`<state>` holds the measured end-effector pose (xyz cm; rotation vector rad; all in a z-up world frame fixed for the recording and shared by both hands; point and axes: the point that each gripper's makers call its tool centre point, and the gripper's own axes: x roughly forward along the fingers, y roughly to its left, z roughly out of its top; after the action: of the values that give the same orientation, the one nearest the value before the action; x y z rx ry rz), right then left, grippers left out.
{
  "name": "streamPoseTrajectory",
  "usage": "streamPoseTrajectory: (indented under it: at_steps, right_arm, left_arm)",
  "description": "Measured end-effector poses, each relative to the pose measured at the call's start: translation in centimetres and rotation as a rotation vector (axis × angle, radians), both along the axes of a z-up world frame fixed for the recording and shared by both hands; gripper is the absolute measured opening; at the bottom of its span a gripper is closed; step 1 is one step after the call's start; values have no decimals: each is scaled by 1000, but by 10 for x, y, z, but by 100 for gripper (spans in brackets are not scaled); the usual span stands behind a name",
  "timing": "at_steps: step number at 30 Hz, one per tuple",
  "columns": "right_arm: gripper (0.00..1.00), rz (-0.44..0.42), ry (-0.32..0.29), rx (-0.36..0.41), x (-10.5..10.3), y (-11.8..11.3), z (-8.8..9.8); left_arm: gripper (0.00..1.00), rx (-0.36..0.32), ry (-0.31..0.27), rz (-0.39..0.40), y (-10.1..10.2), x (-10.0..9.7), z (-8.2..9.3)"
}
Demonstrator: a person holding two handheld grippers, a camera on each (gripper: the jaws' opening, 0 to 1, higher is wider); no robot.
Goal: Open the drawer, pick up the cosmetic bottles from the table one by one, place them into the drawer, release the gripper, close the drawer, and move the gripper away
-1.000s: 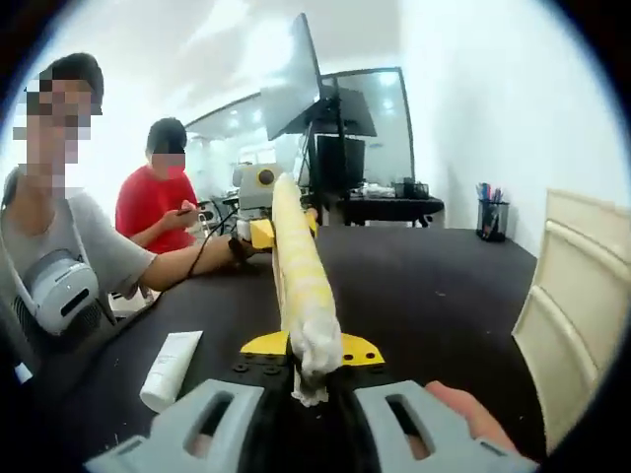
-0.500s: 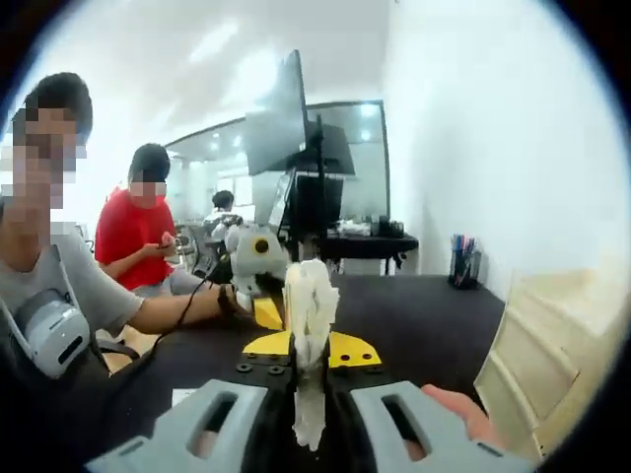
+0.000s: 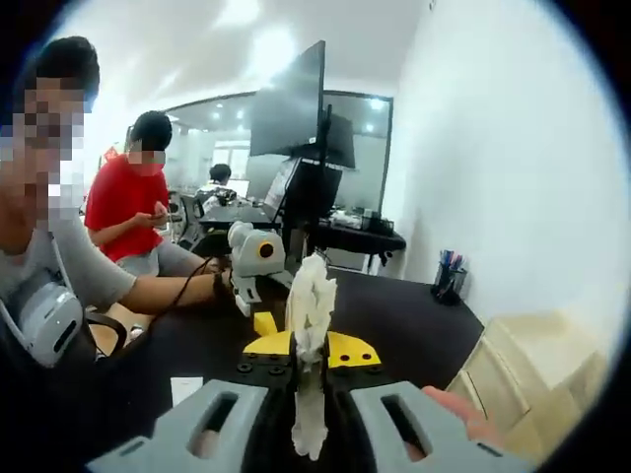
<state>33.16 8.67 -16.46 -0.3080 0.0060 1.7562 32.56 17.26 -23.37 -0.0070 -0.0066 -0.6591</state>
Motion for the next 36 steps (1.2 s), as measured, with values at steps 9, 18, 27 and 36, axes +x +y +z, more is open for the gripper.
streamPoseTrajectory:
  at_steps: [9, 18, 27, 36]
  right_arm:
    - [6, 20, -121, -107, -25, 8, -13]
    - [6, 74, -180, -85, -55, 19, -9]
    - [11, 91, -127, 34, -42, 23, 0]
    - [26, 162, 260, 236, -13, 1, 31]
  left_arm:
    - [37, -46, -90, -47, -18, -15, 23]
    - [25, 55, -102, -160, -56, -32, 13]
    - [9, 56, -93, -178, -59, -37, 8]
    - [8, 28, -74, -155, -54, -36, 3]
